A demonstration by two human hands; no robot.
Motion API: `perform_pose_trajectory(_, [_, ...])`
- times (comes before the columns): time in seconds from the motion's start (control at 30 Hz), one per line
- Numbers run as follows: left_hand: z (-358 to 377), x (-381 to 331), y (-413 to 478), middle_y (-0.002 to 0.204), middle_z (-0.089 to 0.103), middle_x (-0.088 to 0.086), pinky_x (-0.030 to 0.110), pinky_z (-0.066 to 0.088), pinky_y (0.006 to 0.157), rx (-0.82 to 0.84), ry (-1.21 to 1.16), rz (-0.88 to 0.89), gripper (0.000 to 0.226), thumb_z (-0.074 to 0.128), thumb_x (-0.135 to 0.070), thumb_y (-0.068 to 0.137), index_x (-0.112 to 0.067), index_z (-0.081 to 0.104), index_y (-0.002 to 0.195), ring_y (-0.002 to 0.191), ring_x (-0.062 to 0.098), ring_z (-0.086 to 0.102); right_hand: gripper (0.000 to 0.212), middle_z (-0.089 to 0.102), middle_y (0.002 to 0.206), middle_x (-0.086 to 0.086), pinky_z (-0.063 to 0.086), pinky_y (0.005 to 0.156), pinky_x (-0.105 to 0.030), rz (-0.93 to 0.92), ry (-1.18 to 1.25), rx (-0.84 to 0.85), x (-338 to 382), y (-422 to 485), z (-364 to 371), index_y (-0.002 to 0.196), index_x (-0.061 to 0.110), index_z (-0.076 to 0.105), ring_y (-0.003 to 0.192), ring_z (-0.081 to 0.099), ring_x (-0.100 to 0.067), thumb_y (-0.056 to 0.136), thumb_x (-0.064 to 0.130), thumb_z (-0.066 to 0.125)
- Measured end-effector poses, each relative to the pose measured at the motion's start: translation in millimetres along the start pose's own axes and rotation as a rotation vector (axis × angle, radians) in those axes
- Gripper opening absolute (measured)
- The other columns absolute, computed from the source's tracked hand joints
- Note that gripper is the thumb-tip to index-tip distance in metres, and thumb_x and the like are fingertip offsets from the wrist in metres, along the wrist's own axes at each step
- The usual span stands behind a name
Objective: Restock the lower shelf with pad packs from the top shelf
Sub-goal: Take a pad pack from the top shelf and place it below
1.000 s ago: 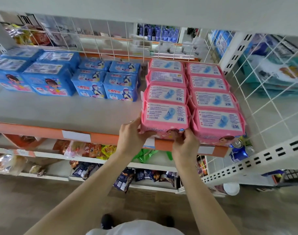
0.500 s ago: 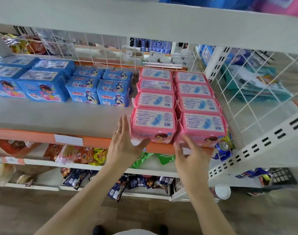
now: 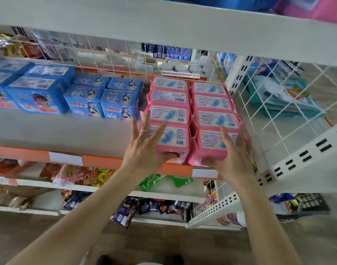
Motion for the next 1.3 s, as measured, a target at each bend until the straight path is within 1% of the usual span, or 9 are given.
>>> perform_pose_trajectory(0.1, [0.2, -2.7, 7.1, 0.166, -0.007, 0.015, 0.062, -0.008, 0.118, 0.056, 0.049, 0.023, 0.094, 0.048, -0.074, 0.077, -0.035, 0.019, 0.157, 0.150, 0.043, -0.015, 0.118, -0.016, 0.165, -0.006, 0.000, 0.115, -0.065, -0.077, -0.126, -0.035, 2.6, 6.3, 6.8, 0.154, 0.047, -0.003, 0.148, -0.018, -0.042, 0.064, 0.076, 0.068])
perform_pose_trajectory(0.27, [4.4, -1.0, 12.2, 0.165, 0.008, 0.018, 0.064, 0.023, 0.114, 0.020, 0.030, 0.048, 0.084, 0.067, -0.055, 0.082, -0.028, 0.033, 0.155, 0.142, 0.046, 0.013, 0.109, -0.006, 0.166, -0.012, -0.003, 0.115, -0.064, -0.091, -0.114, -0.075, 7.0, 9.1, 12.6, 0.154, 0.042, 0.009, 0.148, -0.012, -0.047, 0.067, 0.072, 0.068])
perform_pose_trajectory(0.5, [6.2, -4.6, 13.6, 0.166, 0.002, 0.013, 0.065, 0.026, 0.115, 0.034, 0.032, 0.028, 0.082, 0.064, -0.052, 0.087, -0.030, 0.026, 0.156, 0.143, 0.045, 0.009, 0.107, 0.000, 0.166, -0.010, 0.004, 0.115, -0.067, -0.085, -0.066, -0.079, 5.3, 13.2, 13.0, 0.152, 0.044, 0.017, 0.148, -0.008, -0.045, 0.061, 0.074, 0.064])
perform_pose_trajectory(0.7, [-1.7, -5.7, 6.6, 0.167, -0.006, 0.002, 0.066, 0.025, 0.115, 0.106, 0.044, 0.017, 0.088, 0.055, -0.068, 0.085, -0.039, 0.015, 0.157, 0.148, 0.038, -0.003, 0.110, -0.012, 0.166, 0.001, 0.003, 0.113, -0.069, -0.039, -0.115, 0.025, 6.8, 3.7, 5.3, 0.154, 0.048, 0.002, 0.147, -0.018, -0.043, 0.068, 0.073, 0.067])
perform_pose_trajectory(0.83, [-7.5, -4.1, -2.1, 0.166, -0.012, -0.002, 0.070, 0.016, 0.115, 0.111, 0.087, 0.035, 0.088, 0.045, -0.077, 0.084, -0.036, 0.015, 0.157, 0.151, 0.031, -0.013, 0.110, -0.023, 0.162, 0.009, -0.005, 0.113, -0.066, 0.014, -0.065, 0.126, 11.5, -7.6, -7.7, 0.153, 0.050, -0.005, 0.147, -0.025, -0.038, 0.065, 0.085, 0.050])
perform_pose_trajectory(0.93, [-8.5, -1.8, -15.8, 0.167, -0.001, 0.000, 0.071, 0.019, 0.113, 0.028, 0.075, 0.097, 0.081, 0.034, -0.078, 0.086, -0.033, 0.027, 0.153, 0.152, 0.030, -0.005, 0.102, -0.028, 0.160, 0.013, -0.017, 0.109, -0.056, -0.007, -0.128, 0.039, 17.6, -25.4, -9.9, 0.152, 0.051, -0.005, 0.147, -0.027, -0.028, 0.065, 0.097, 0.023])
perform_pose_trajectory(1.0, [-7.6, 0.9, -25.2, 0.166, 0.014, 0.004, 0.071, 0.028, 0.108, -0.040, 0.058, 0.160, 0.076, 0.036, -0.074, 0.086, -0.030, 0.036, 0.149, 0.151, 0.033, 0.009, 0.098, -0.026, 0.159, 0.014, -0.017, 0.113, -0.060, -0.083, -0.104, -0.061, 22.1, -37.4, -2.5, 0.152, 0.051, -0.001, 0.149, -0.024, -0.026, 0.067, 0.097, 0.012])
perform_pose_trajectory(1.1, [-8.9, 8.0, -33.4, 0.164, 0.021, 0.007, 0.070, 0.033, 0.104, -0.074, 0.037, 0.204, 0.073, 0.041, -0.069, 0.087, -0.026, 0.042, 0.147, 0.150, 0.035, 0.018, 0.098, -0.013, 0.161, 0.010, -0.004, 0.119, -0.061, -0.166, -0.044, -0.162, 35.7, -51.4, 9.1, 0.154, 0.045, 0.013, 0.152, -0.011, -0.029, 0.070, 0.095, 0.012])
perform_pose_trajectory(1.3, [-26.3, 33.9, -47.0, 0.165, 0.019, 0.009, 0.067, 0.034, 0.106, -0.145, 0.029, 0.200, 0.075, 0.041, -0.067, 0.089, -0.019, 0.044, 0.147, 0.148, 0.037, 0.022, 0.081, -0.006, 0.162, 0.014, -0.011, 0.115, -0.049, -0.250, -0.002, -0.186, 83.3, -74.1, 30.3, 0.153, 0.047, 0.011, 0.148, -0.012, -0.011, 0.081, 0.083, 0.023])
Point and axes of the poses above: each hand's wrist, its own y-axis towards the middle knuckle, its own z-axis out of the palm, x = y × z, the point moved 1 cm from there along y, towards the middle knuckle
